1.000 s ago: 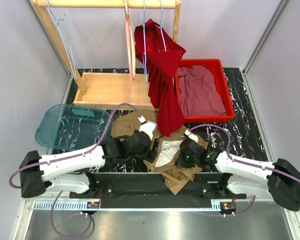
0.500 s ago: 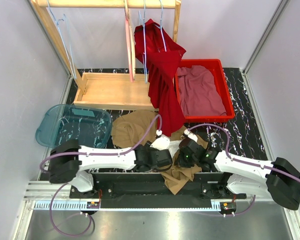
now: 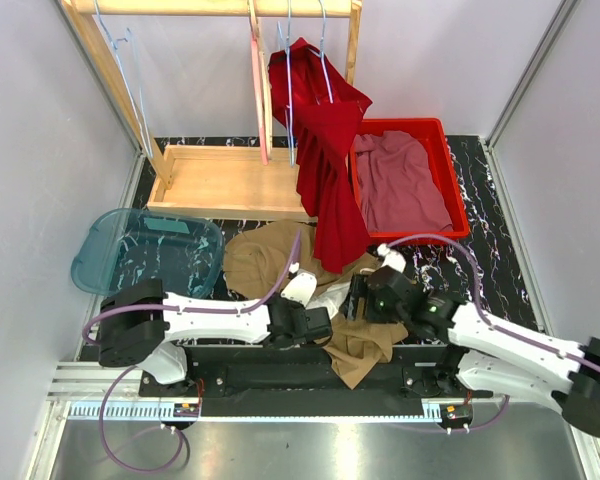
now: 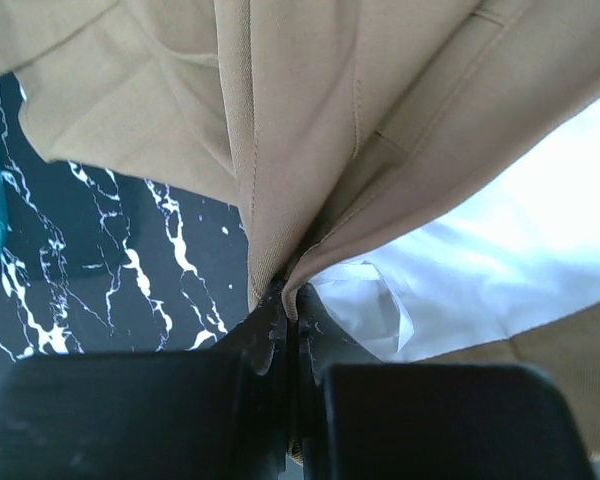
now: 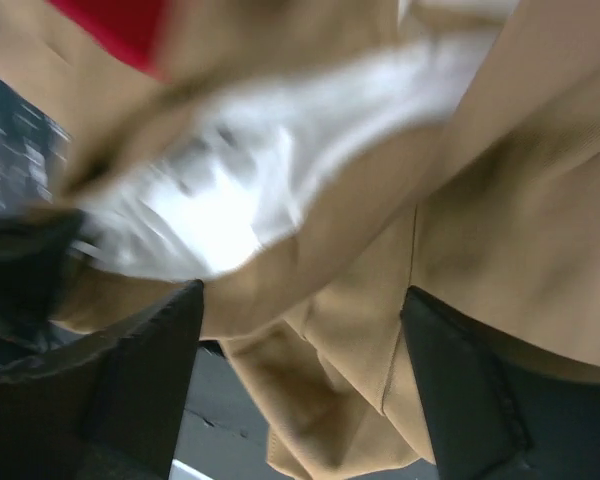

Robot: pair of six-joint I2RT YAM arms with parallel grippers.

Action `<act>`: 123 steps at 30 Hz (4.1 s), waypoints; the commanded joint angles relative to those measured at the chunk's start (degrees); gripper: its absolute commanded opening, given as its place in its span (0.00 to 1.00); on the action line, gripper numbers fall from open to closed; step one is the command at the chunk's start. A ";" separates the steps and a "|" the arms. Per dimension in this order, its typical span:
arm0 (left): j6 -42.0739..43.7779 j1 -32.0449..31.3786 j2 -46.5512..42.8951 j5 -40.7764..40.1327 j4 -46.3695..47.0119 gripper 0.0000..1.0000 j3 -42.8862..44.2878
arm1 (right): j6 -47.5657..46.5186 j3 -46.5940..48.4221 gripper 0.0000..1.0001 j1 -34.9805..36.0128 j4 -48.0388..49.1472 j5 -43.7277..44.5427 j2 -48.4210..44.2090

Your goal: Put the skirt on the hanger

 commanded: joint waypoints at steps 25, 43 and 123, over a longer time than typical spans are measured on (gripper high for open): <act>1.56 12.37 -15.28 12.80 24.63 0.00 -13.24 | -8.04 6.64 0.00 -6.19 -7.47 13.12 3.16; 16.60 28.30 -36.21 19.43 34.50 0.00 -9.46 | -17.20 8.40 0.00 -6.19 4.31 7.13 -7.57; 38.13 29.53 0.24 6.52 36.17 0.67 54.66 | -18.08 25.97 0.74 -6.27 1.32 -1.83 2.80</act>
